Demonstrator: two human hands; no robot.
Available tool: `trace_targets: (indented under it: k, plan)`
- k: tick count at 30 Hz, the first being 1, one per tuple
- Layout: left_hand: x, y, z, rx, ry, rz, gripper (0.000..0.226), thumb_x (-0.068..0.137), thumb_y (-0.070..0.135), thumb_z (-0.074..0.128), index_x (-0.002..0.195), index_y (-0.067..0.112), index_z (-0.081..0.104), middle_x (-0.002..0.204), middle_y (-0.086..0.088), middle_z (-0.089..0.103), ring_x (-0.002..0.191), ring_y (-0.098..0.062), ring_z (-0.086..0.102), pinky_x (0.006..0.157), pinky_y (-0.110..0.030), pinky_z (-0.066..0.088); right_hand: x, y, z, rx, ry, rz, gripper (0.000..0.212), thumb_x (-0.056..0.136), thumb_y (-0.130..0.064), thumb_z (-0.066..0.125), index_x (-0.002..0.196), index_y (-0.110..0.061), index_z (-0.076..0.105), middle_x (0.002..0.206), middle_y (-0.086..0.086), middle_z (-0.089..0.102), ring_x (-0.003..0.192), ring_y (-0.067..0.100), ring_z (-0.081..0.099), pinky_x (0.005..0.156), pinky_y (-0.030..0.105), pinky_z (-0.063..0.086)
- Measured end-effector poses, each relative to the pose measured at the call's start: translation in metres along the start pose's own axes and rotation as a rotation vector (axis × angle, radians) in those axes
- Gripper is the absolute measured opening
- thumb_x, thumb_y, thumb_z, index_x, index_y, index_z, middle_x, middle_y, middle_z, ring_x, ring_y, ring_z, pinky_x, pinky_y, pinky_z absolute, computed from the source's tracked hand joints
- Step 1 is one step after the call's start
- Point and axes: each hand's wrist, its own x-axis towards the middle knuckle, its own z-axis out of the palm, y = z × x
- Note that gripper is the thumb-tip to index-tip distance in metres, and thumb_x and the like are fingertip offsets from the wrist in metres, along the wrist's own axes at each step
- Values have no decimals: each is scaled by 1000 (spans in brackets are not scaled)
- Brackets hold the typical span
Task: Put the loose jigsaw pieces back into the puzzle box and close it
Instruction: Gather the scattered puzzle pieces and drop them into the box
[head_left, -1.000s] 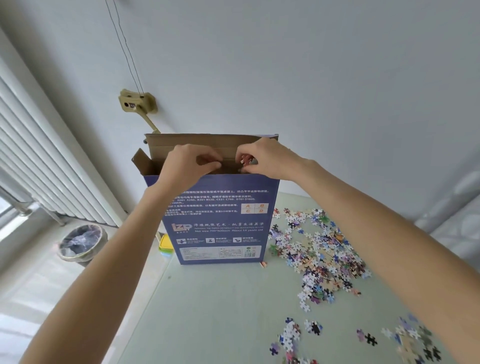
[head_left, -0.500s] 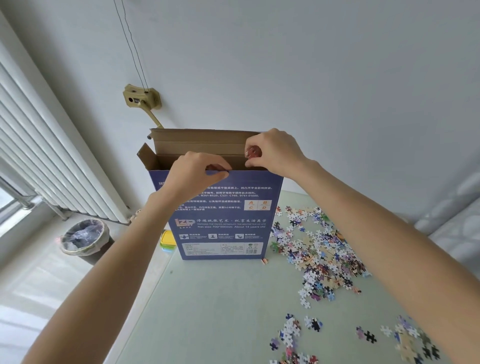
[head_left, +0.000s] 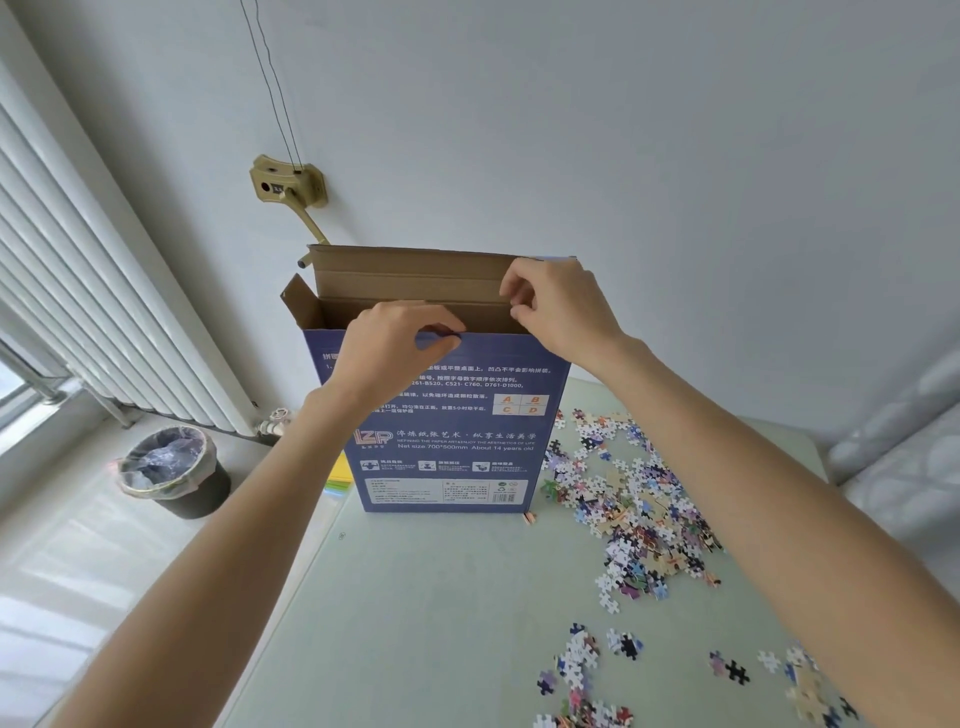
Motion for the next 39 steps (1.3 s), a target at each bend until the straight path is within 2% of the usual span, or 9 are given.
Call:
trace_targets:
  k: [3,7,9,11,14,16,21,27,39]
  plan:
    - [-2,0,1,29,10,-1,17,87,30,62,99,22,71,96,4,71,86,-14,64,72,-28,53,-16,6,-3,4,86,-37,11,85,-11,59,90,-18,65,84,-5,67,73,16,60,72,37,53]
    - [-8,-5,3,59,55,8,13,87,29,63,96,23,70,91,4,71,83,-14,63,65,-22,46,-57,21,-2,-19,336,-27,2,85,-19,61,85,-18,60,73,-8,60,65,10,53,58,30,49]
    - [-11,-5,5,60,57,27,13,88,26,63,96,21,71,89,3,70,81,-15,61,63,-25,49,-79,28,7,-25,378,88,16,85,-26,64,87,-16,52,72,-6,55,61,11,51,53,25,45]
    - [-12,-4,6,44,61,58,13,87,21,63,97,18,71,88,1,70,79,-16,59,62,-30,51,-92,32,21,37,300,218,30,85,-33,65,95,-13,45,84,-2,56,67,14,55,56,24,45]
    - [-17,2,4,35,59,114,12,86,16,64,95,16,72,87,1,69,76,-16,57,62,-30,50,-93,28,31,285,119,332,45,86,-35,63,114,-10,39,117,3,57,96,18,60,73,30,52]
    - [-23,6,-3,51,64,128,12,86,15,64,95,14,72,87,0,70,75,-16,57,62,-30,50,-91,20,30,380,88,351,47,88,-34,61,121,-10,36,127,4,55,105,20,59,81,31,51]
    - [-42,3,-30,100,114,85,12,84,14,67,94,14,74,86,-1,71,75,-11,51,65,-24,45,-84,-4,26,416,8,332,43,90,-31,58,120,-10,37,126,4,57,98,16,60,70,18,46]
    - [-80,0,-52,148,74,-7,11,82,17,69,92,16,74,83,0,72,74,-15,57,74,-26,43,-86,-29,35,462,-97,292,37,92,-29,56,117,-10,38,124,7,58,91,15,60,72,25,47]
    - [-108,10,-60,199,39,-113,25,88,26,61,112,23,65,102,3,69,94,-18,59,74,-33,51,-95,-40,34,392,-147,256,44,91,-30,58,127,-13,39,131,4,53,111,21,55,84,28,45]
